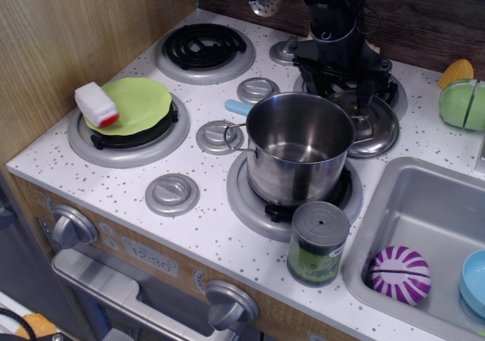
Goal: Take lid off pot or pan
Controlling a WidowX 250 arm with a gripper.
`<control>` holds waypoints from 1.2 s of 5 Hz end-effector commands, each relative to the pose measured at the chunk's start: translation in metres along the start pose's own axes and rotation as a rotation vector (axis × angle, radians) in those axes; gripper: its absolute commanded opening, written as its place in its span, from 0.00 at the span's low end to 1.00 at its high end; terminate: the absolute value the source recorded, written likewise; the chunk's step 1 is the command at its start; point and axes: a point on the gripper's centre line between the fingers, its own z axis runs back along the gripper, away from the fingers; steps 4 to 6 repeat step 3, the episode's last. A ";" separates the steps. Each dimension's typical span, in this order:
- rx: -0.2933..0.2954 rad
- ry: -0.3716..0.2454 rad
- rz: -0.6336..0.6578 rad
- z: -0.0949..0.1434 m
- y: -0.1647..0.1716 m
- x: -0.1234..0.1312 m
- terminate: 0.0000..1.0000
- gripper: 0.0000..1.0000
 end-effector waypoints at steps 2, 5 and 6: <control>-0.005 -0.063 -0.014 0.021 0.000 0.015 0.00 1.00; -0.005 -0.063 -0.014 0.021 0.000 0.015 1.00 1.00; -0.005 -0.063 -0.014 0.021 0.000 0.015 1.00 1.00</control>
